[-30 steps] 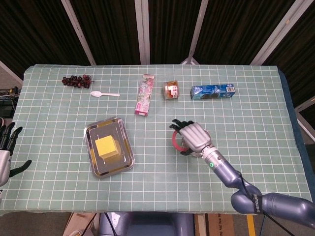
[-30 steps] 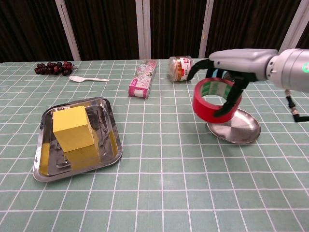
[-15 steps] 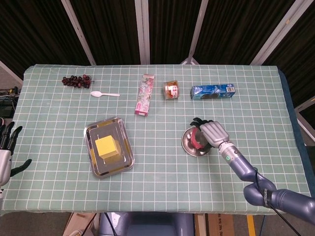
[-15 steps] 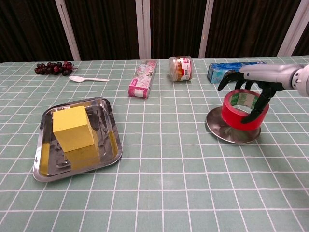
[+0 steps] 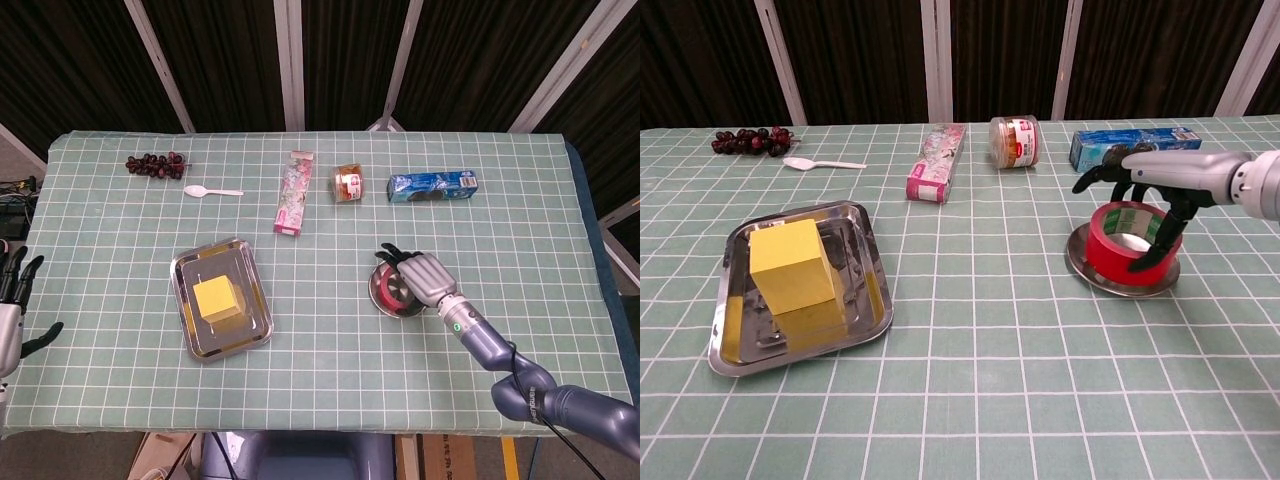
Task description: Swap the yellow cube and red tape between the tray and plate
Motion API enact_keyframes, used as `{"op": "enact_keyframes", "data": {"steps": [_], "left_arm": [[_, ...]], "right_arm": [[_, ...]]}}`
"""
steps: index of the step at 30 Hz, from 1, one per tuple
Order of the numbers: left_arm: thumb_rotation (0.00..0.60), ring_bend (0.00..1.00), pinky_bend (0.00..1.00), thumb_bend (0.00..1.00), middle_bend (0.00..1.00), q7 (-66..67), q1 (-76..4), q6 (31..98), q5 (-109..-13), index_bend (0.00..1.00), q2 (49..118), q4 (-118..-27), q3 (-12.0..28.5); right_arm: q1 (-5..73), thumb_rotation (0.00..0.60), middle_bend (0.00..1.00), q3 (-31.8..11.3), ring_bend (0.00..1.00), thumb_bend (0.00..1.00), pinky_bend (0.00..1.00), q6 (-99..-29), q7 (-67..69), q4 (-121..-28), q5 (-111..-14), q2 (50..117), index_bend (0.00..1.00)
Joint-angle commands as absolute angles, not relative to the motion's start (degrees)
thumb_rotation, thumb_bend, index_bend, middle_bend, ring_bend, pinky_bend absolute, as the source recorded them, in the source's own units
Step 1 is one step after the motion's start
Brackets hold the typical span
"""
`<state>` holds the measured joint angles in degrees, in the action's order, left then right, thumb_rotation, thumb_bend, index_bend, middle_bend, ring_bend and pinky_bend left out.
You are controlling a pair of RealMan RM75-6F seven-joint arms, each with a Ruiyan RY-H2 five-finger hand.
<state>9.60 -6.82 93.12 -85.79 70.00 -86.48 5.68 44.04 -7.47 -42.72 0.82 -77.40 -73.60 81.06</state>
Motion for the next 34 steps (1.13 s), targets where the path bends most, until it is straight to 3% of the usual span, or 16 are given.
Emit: {"op": "enact_keyframes", "data": {"steps": [1, 10, 12, 16, 21, 27, 34], "left_arm": [[0.6, 0.0, 0.0, 0.05, 0.0, 9.5, -6.8, 93.1, -85.6, 0.11, 70.0, -86.5, 5.8], [0.6, 0.0, 0.0, 0.05, 0.0, 9.0, -6.6, 92.7, -85.7, 0.11, 69.8, -86.8, 5.8], [0.6, 0.0, 0.0, 0.05, 0.0, 8.9, -6.7, 92.4, -85.9, 0.11, 69.7, -86.7, 5.7], [0.6, 0.0, 0.0, 0.05, 0.0, 9.4, -6.7, 91.0, -85.2, 0.11, 69.4, -87.1, 5.2], [0.6, 0.0, 0.0, 0.05, 0.0, 10.4, -6.3, 88.2, -83.9, 0.11, 67.6, -91.2, 3.9], [0.6, 0.0, 0.0, 0.05, 0.0, 11.3, -5.2, 87.8, -83.9, 0.11, 66.9, -93.8, 2.3], [0.6, 0.0, 0.0, 0.05, 0.0, 11.5, -4.4, 88.4, -84.9, 0.1, 67.0, -94.3, 1.6]], "right_arm": [[44.0, 0.6, 0.01, -7.6, 0.12, 0.08, 0.21, -42.8, 0.7, -77.1, -73.0, 81.4, 0.06], [43.2, 0.6, 0.0, -7.3, 0.08, 0.06, 0.13, -43.4, 1.4, -82.3, -73.6, 76.9, 0.05], [41.2, 0.6, 0.0, -7.7, 0.08, 0.05, 0.12, -48.8, -0.7, -84.6, -75.0, 74.3, 0.05], [32.1, 0.6, 0.0, -8.1, 0.09, 0.05, 0.11, -67.8, -8.0, -90.2, -76.6, 70.0, 0.05], [19.6, 0.6, 0.0, -1.9, 0.07, 0.05, 0.03, -82.7, -7.0, -96.0, -81.0, 65.7, 0.05], [11.1, 0.6, 0.0, 4.2, 0.01, 0.05, 0.0, -89.9, -6.4, -93.1, -85.4, 66.9, 0.05], [8.4, 0.6, 0.0, 3.7, 0.01, 0.05, 0.0, -93.6, -12.2, -92.1, -87.8, 67.6, 0.05]]}}
